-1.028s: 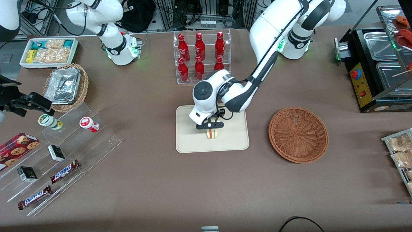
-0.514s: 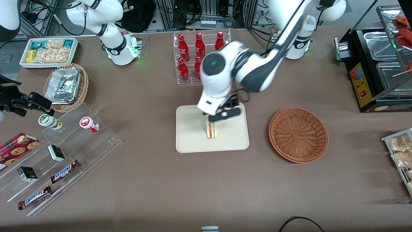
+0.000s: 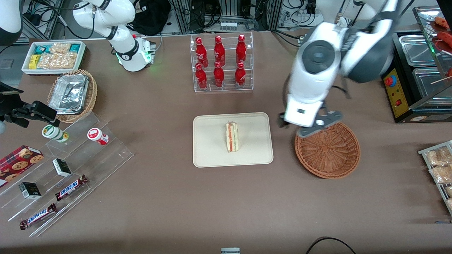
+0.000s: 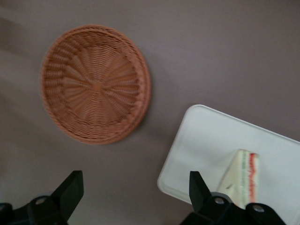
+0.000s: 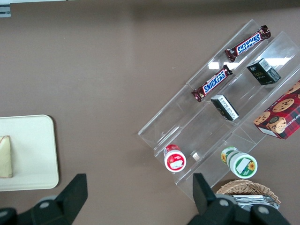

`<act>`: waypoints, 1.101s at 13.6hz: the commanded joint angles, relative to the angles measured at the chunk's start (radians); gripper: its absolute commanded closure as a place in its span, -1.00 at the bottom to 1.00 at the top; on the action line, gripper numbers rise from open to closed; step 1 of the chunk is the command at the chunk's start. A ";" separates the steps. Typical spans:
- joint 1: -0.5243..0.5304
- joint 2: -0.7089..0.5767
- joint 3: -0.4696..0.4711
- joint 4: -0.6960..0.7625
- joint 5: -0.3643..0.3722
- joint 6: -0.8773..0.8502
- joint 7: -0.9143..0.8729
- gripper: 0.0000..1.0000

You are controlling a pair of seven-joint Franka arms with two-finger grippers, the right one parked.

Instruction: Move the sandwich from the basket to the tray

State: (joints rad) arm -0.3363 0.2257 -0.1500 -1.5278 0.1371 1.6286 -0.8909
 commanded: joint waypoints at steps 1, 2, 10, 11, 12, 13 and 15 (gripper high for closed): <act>0.097 -0.087 -0.011 -0.032 -0.005 -0.088 0.165 -0.99; 0.130 -0.109 -0.011 -0.032 -0.010 -0.120 0.235 -0.99; 0.426 -0.276 -0.010 -0.107 -0.137 -0.245 0.826 -0.99; 0.431 -0.287 -0.003 -0.112 -0.137 -0.254 0.878 -0.99; 0.422 -0.287 0.029 -0.107 -0.139 -0.256 0.900 -0.99; 0.407 -0.273 0.044 -0.088 -0.152 -0.247 0.899 -0.99; 0.388 -0.192 0.043 0.016 -0.154 -0.248 0.903 -0.99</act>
State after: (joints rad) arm 0.0804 -0.0259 -0.1140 -1.5968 -0.0066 1.3861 0.0007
